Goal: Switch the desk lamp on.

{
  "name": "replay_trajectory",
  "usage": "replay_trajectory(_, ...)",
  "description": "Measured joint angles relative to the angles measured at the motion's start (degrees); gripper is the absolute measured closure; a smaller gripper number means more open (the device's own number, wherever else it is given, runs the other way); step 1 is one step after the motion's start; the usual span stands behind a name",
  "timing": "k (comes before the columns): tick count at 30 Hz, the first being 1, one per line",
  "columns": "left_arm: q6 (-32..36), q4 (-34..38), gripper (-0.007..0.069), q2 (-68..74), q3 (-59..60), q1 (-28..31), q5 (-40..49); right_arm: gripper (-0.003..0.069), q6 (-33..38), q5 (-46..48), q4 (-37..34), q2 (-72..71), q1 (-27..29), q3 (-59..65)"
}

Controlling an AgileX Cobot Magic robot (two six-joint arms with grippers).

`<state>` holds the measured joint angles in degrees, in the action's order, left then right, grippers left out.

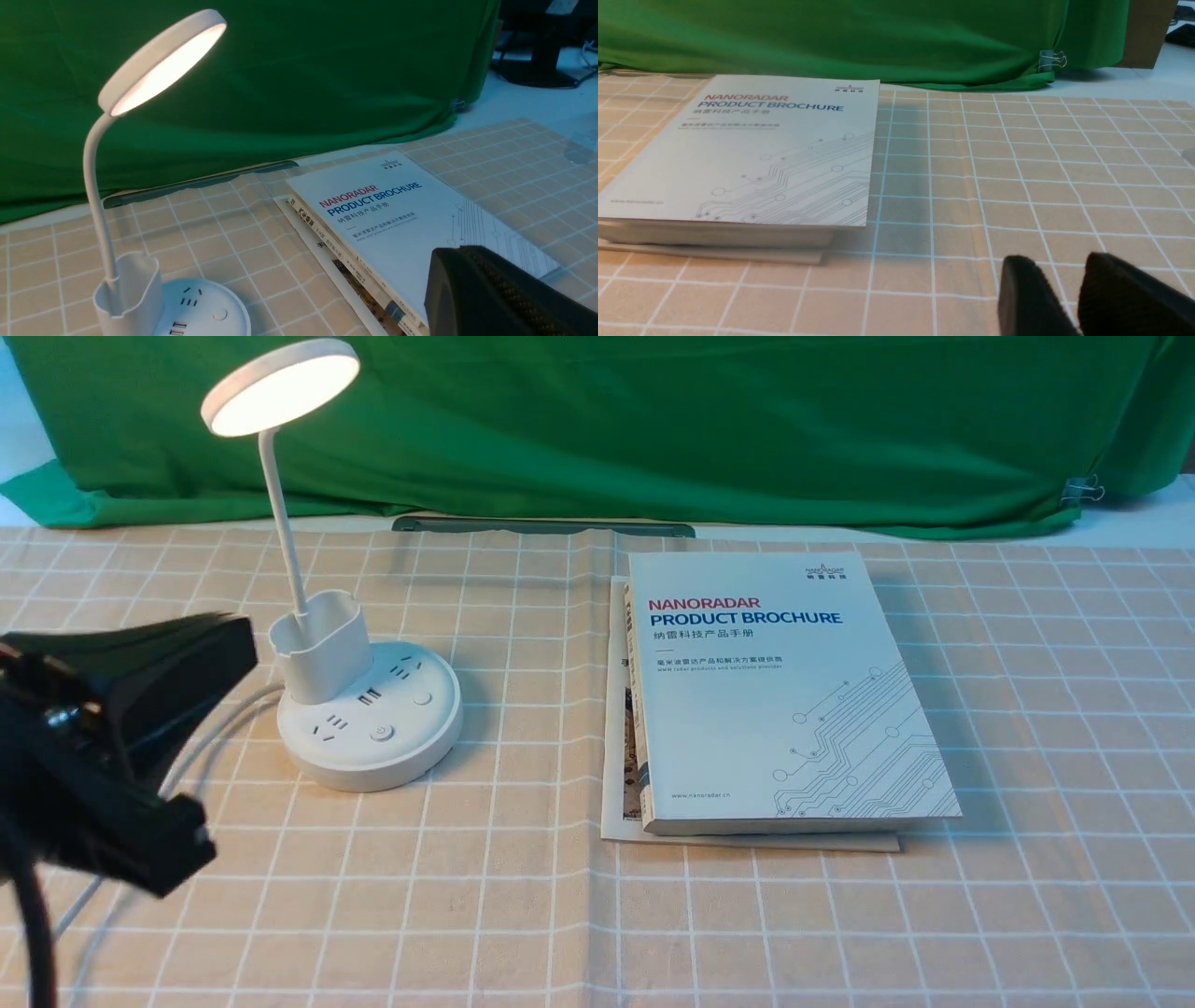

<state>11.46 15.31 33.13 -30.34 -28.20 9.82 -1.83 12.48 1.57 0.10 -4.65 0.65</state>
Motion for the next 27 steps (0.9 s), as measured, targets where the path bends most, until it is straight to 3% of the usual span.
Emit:
replay_trajectory(9,0.2,0.0,0.0624,-7.7,10.0,0.0,0.0,0.0418,0.0,0.0,0.0,0.0,0.0,0.0)
replay_trajectory(15,0.4,-1.0,0.0624,-9.0,10.6,0.0,0.2,0.0418,0.0,0.0,0.0,0.0,0.0,0.0)
replay_trajectory(19,-0.9,-7.3,0.0624,-13.0,15.3,0.5,-8.7,0.0418,0.0,0.0,0.0,0.0,0.0,0.0)
replay_trajectory(23,-10.8,-13.7,0.0624,-20.3,22.4,6.4,-15.3,0.0418,0.0,0.0,0.0,0.0,0.0,0.0)
replay_trajectory(27,-16.5,-15.7,0.0624,-28.3,28.7,15.0,-13.4,0.0418,0.0,0.0,0.0,0.0,0.0,0.0)
